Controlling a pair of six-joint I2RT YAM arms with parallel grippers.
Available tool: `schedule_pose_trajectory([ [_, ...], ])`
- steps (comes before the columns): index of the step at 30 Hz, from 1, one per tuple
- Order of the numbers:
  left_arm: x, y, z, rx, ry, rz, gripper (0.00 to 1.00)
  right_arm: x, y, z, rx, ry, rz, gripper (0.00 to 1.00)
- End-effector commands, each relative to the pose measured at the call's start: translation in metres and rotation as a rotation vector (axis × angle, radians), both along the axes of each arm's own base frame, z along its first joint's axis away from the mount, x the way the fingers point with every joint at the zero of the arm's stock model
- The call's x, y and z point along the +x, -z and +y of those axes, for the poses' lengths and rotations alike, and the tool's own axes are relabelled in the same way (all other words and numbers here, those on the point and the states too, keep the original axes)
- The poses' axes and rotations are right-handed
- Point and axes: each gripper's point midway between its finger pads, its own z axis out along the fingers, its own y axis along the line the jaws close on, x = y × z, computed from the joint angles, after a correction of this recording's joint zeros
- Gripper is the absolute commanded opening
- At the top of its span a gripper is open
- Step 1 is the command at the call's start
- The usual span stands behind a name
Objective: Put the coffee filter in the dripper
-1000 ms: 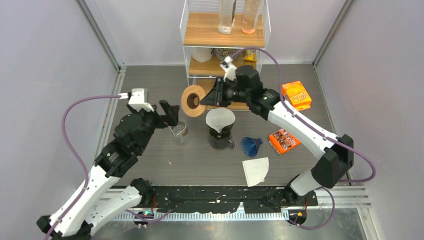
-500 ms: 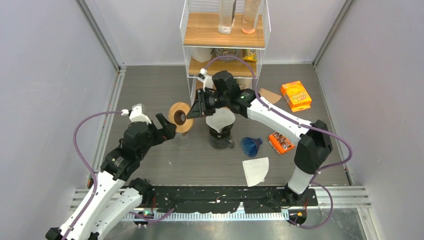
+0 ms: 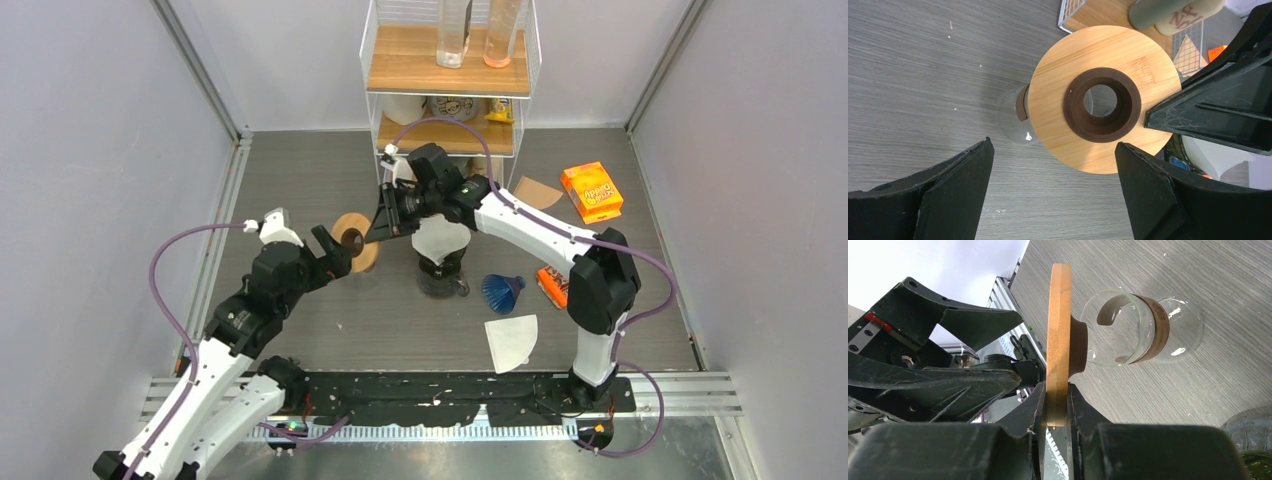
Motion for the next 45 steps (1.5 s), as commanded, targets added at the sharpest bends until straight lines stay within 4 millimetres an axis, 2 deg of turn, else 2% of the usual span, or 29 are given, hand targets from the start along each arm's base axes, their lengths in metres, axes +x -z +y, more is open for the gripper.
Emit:
schedule_pose_trajectory([
  [1,0.006,-0.008,0.005,-0.011,-0.047,-0.010,1.00,0.001,-0.031,0.011,0.077,-0.038,-0.061,0.06],
  [9,0.007,-0.006,0.015,0.009,-0.093,-0.007,1.00,0.009,-0.016,0.015,0.036,-0.026,-0.033,0.09],
  [17,0.007,-0.003,0.020,0.024,-0.113,-0.003,1.00,0.014,-0.012,0.015,0.008,-0.010,-0.026,0.15],
  [20,0.007,-0.004,0.021,0.026,-0.118,-0.004,1.00,0.017,-0.010,0.013,-0.006,0.000,-0.027,0.23],
  [25,0.008,-0.002,0.021,0.030,-0.120,0.003,1.00,0.020,-0.015,0.011,-0.008,0.017,-0.043,0.28],
  [30,0.008,-0.002,0.022,0.030,-0.124,0.004,1.00,0.021,-0.018,0.011,-0.004,0.021,-0.052,0.40],
  [33,0.009,0.001,0.021,0.030,-0.123,0.009,1.00,0.022,-0.019,0.010,-0.005,0.027,-0.056,0.39],
  [35,0.010,0.005,0.019,0.031,-0.117,0.028,1.00,0.024,-0.016,0.008,-0.020,0.038,-0.049,0.43],
  [45,0.012,0.008,0.016,0.035,-0.110,0.047,1.00,0.043,-0.022,-0.006,-0.058,0.120,-0.117,0.59],
])
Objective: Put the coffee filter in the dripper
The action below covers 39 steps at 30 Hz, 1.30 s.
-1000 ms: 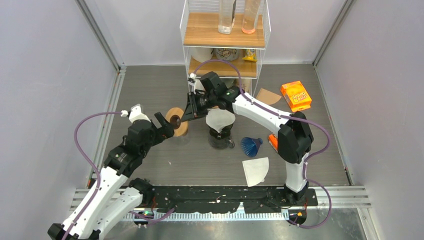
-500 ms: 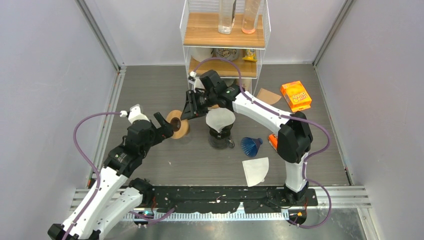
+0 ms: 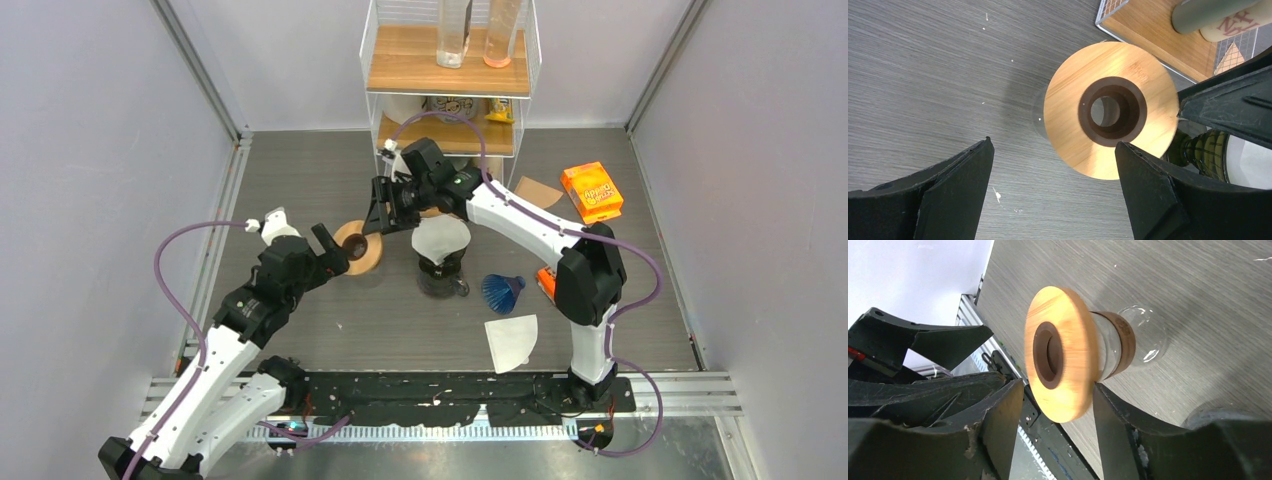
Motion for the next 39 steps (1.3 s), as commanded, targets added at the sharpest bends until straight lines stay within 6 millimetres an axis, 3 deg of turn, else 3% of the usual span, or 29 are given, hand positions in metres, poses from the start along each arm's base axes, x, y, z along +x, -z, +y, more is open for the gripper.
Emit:
schedule_pose_trajectory([
  [1,0.005,-0.014,0.000,-0.027,-0.016,-0.036,1.00,0.013,-0.040,-0.004,0.047,0.028,-0.108,0.61],
  [8,0.005,-0.014,0.000,-0.030,-0.016,-0.037,1.00,0.021,-0.050,-0.010,0.042,0.037,-0.166,0.78],
  [15,0.006,-0.016,-0.003,-0.042,-0.011,-0.043,1.00,0.029,-0.092,-0.019,0.065,0.059,-0.305,0.88],
  [21,0.008,-0.021,-0.005,-0.054,-0.005,-0.061,0.99,0.028,-0.132,-0.044,0.062,0.103,-0.460,0.94],
  [22,0.009,-0.022,-0.006,-0.057,-0.004,-0.066,1.00,0.028,-0.130,-0.050,0.048,0.115,-0.469,0.96],
  [23,0.009,-0.023,-0.006,-0.060,-0.003,-0.072,0.99,0.029,-0.139,-0.060,0.040,0.140,-0.509,0.98],
  [24,0.010,-0.024,-0.007,-0.062,-0.002,-0.075,1.00,0.030,-0.133,-0.068,0.016,0.157,-0.513,0.99],
  [25,0.010,-0.024,-0.007,-0.065,-0.001,-0.079,1.00,0.031,-0.143,-0.081,0.006,0.198,-0.553,0.97],
  [26,0.011,-0.025,-0.008,-0.068,0.001,-0.083,1.00,0.033,-0.134,-0.091,-0.020,0.221,-0.553,0.96],
  [27,0.012,-0.027,-0.009,-0.072,0.003,-0.089,1.00,0.034,-0.147,-0.107,-0.024,0.270,-0.593,0.96],
  [28,0.012,-0.029,-0.009,-0.072,0.007,-0.095,1.00,0.038,-0.136,-0.120,-0.057,0.309,-0.594,0.95],
  [29,0.013,-0.031,-0.010,-0.069,0.014,-0.103,1.00,0.033,-0.148,-0.133,-0.042,0.337,-0.623,0.95],
  [30,0.015,-0.033,-0.010,-0.068,0.016,-0.115,0.99,0.038,-0.137,-0.149,-0.076,0.385,-0.624,0.95],
  [31,0.017,-0.036,-0.010,-0.069,0.009,-0.131,1.00,0.036,-0.146,-0.167,-0.067,0.432,-0.644,0.96],
  [32,0.020,-0.039,-0.010,-0.070,0.007,-0.146,0.99,0.036,-0.128,-0.180,-0.102,0.465,-0.631,0.95],
  [33,0.022,-0.042,-0.010,-0.072,0.007,-0.162,1.00,0.031,-0.137,-0.199,-0.087,0.515,-0.647,0.96],
  [37,0.029,-0.056,-0.011,-0.068,0.008,-0.201,0.99,0.011,-0.111,-0.259,-0.123,0.682,-0.627,0.95],
  [39,0.033,-0.059,-0.009,-0.058,-0.007,-0.206,1.00,-0.002,-0.077,-0.282,-0.174,0.734,-0.596,0.95],
])
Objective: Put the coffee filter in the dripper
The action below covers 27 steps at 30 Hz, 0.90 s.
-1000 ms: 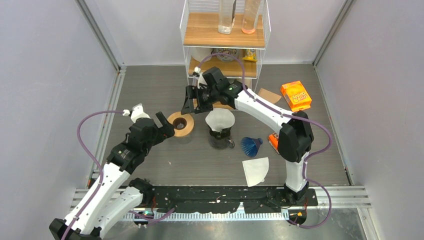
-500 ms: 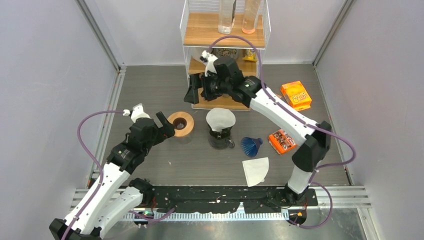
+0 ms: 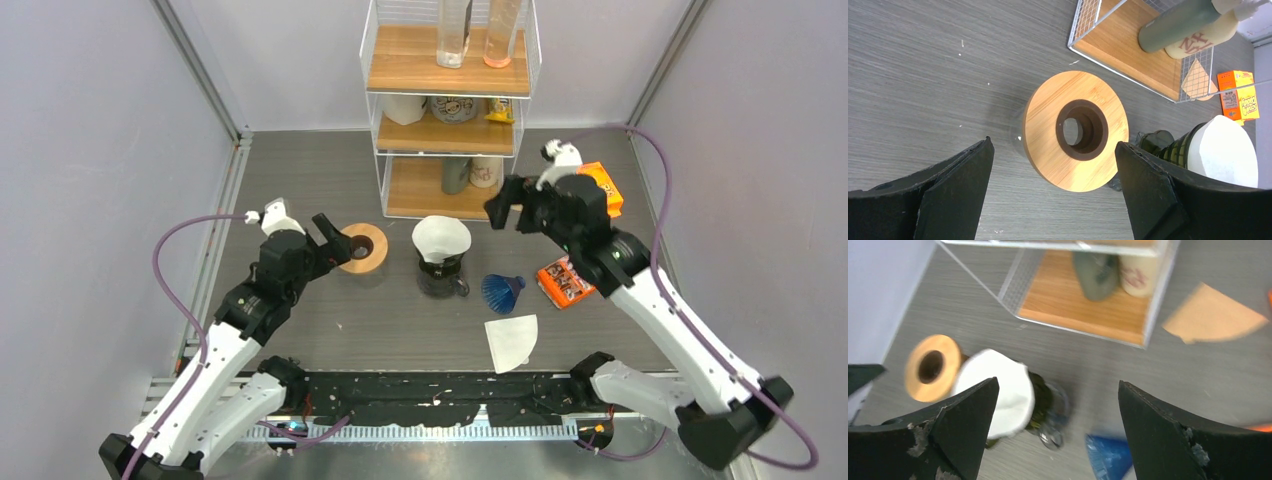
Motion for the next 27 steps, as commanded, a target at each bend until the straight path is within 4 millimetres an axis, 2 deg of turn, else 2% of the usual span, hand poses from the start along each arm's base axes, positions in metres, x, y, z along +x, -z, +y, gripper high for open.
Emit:
schedule_pose_trajectory([
  [1,0.020,-0.039,0.002,-0.011,-0.038,-0.118,1.00,-0.018,0.021,-0.053,0.014,0.196,-0.035,0.96],
  [2,0.021,-0.039,0.002,-0.007,-0.043,-0.118,1.00,-0.022,0.039,-0.060,-0.007,0.217,-0.009,0.96],
  [3,0.023,-0.038,0.003,0.002,-0.046,-0.114,1.00,-0.028,0.041,-0.070,-0.013,0.245,-0.014,0.95],
  [4,0.024,-0.039,0.003,0.011,-0.048,-0.107,1.00,-0.033,0.056,-0.077,-0.042,0.260,0.018,0.96],
  [5,0.025,-0.039,0.004,0.019,-0.054,-0.100,1.00,-0.037,0.057,-0.084,-0.053,0.284,0.015,0.96],
  [8,0.027,-0.039,0.007,0.036,-0.065,-0.094,1.00,-0.045,0.082,-0.095,-0.118,0.300,0.060,0.96],
  [13,0.025,-0.035,0.013,0.067,-0.087,-0.086,1.00,-0.050,0.125,-0.082,-0.175,0.209,0.166,0.95],
  [17,0.022,-0.025,0.015,0.078,-0.085,-0.067,1.00,-0.055,0.161,-0.059,-0.178,0.078,0.260,0.97],
  [22,0.015,-0.012,0.016,0.089,-0.068,-0.038,1.00,-0.052,0.181,-0.036,-0.148,-0.024,0.285,1.00],
  [23,0.014,-0.011,0.017,0.091,-0.069,-0.036,0.99,-0.053,0.184,-0.033,-0.142,-0.039,0.291,0.98],
  [27,0.011,-0.009,0.018,0.090,-0.068,-0.043,1.00,-0.052,0.203,-0.040,-0.184,0.006,0.321,0.94],
])
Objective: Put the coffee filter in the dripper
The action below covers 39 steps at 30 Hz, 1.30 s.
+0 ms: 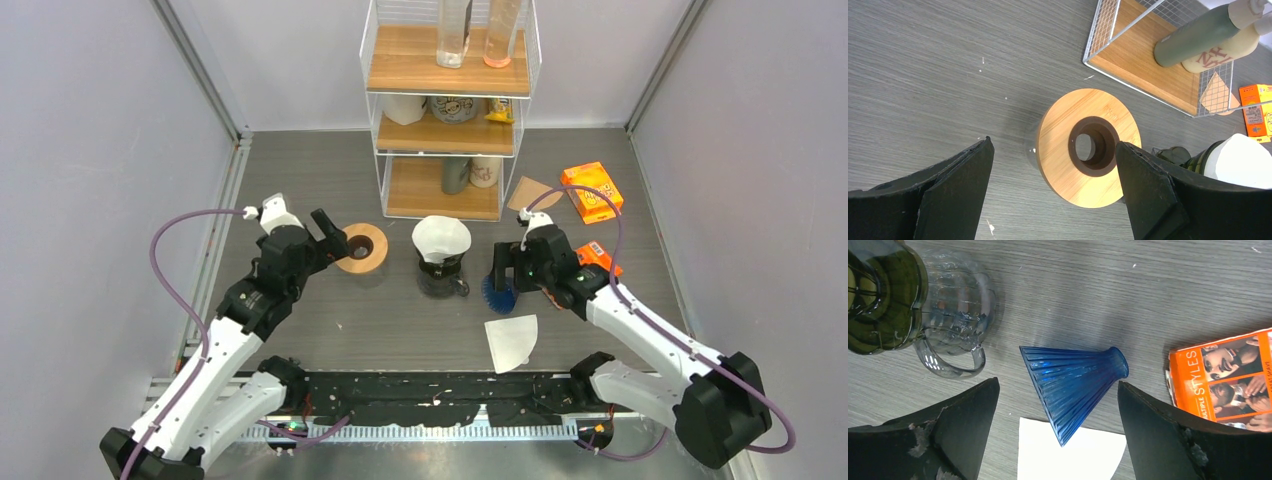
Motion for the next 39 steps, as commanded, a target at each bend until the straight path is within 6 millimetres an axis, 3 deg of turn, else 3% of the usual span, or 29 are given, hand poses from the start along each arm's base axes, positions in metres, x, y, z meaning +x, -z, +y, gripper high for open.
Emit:
schedule_pose_trajectory([
  [1,-0.002,-0.002,0.005,0.006,-0.009,-0.026,0.99,0.012,0.002,0.008,0.014,-0.004,-0.045,0.93],
  [10,0.000,-0.001,0.000,0.003,0.016,-0.023,1.00,0.015,0.019,-0.001,-0.081,0.057,-0.017,0.86],
  [14,0.001,-0.003,-0.001,-0.005,0.016,-0.034,1.00,0.018,0.025,-0.010,-0.114,0.114,-0.011,0.73],
  [21,0.001,-0.006,0.000,-0.008,0.014,-0.045,1.00,0.020,0.026,-0.016,-0.129,0.162,-0.007,0.38],
  [29,-0.001,-0.011,0.000,-0.012,0.021,-0.060,0.99,0.022,0.002,-0.027,-0.121,0.224,-0.068,0.08],
  [34,0.001,-0.022,-0.006,-0.018,0.056,-0.084,0.99,0.023,-0.016,-0.030,-0.112,0.236,-0.105,0.05],
  [39,0.005,-0.052,-0.027,-0.046,0.174,-0.175,0.99,0.025,-0.064,-0.037,-0.080,0.277,-0.174,0.05],
])
